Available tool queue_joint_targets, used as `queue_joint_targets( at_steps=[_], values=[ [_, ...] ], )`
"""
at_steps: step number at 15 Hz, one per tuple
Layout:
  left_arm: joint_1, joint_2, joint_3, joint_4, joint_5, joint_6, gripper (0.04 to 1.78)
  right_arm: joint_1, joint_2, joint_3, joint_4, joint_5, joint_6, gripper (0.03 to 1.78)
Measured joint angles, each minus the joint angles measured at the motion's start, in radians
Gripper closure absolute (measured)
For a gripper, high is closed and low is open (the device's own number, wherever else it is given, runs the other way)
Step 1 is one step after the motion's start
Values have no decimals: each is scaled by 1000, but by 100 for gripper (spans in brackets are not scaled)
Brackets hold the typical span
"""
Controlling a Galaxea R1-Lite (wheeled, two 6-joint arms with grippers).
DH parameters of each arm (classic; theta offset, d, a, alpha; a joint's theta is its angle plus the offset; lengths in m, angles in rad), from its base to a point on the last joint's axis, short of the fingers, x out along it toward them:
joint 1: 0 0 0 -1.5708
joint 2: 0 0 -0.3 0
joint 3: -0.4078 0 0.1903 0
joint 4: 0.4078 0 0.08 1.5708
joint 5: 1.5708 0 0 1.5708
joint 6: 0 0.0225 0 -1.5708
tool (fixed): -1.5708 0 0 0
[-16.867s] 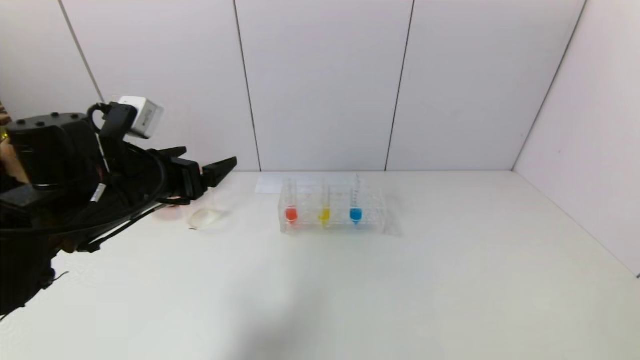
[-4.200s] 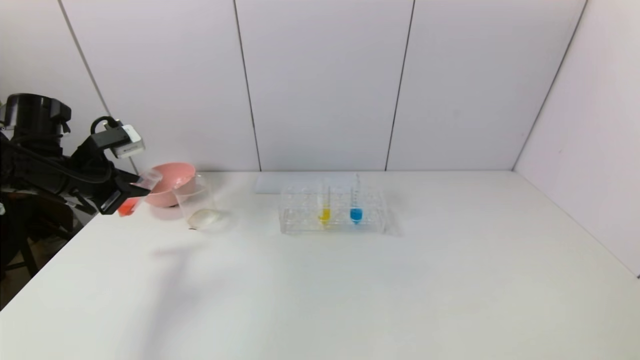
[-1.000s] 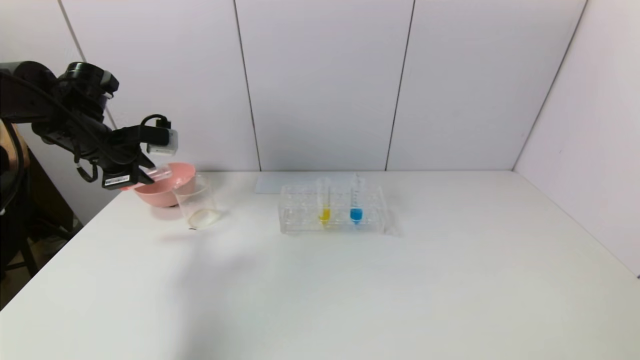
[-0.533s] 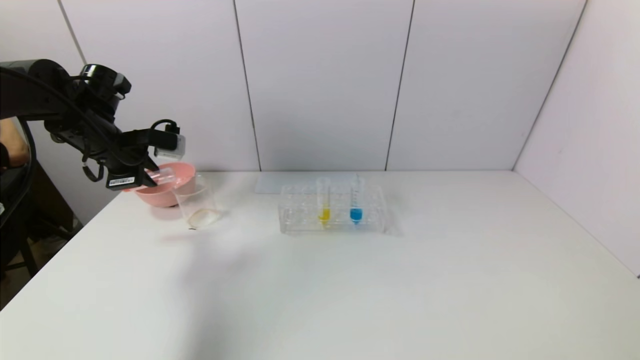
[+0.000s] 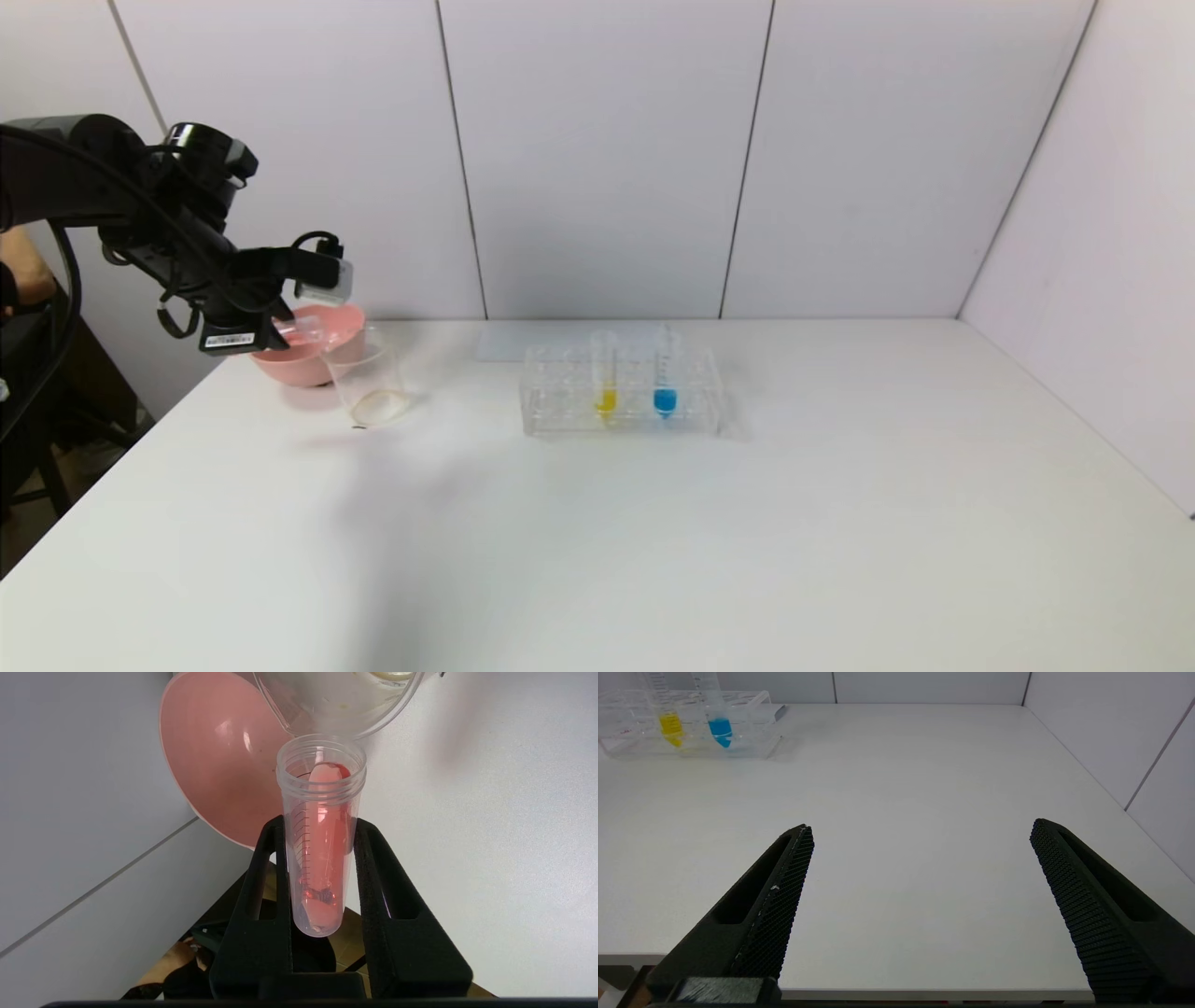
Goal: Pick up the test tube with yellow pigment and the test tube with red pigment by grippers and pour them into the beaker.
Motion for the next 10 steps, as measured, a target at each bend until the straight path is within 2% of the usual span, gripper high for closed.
queue_joint_targets(
  at_steps=[10],
  values=[
    [-22, 34, -5, -26, 49, -1, 138, 0, 0, 0, 0, 0, 0, 11]
  ],
)
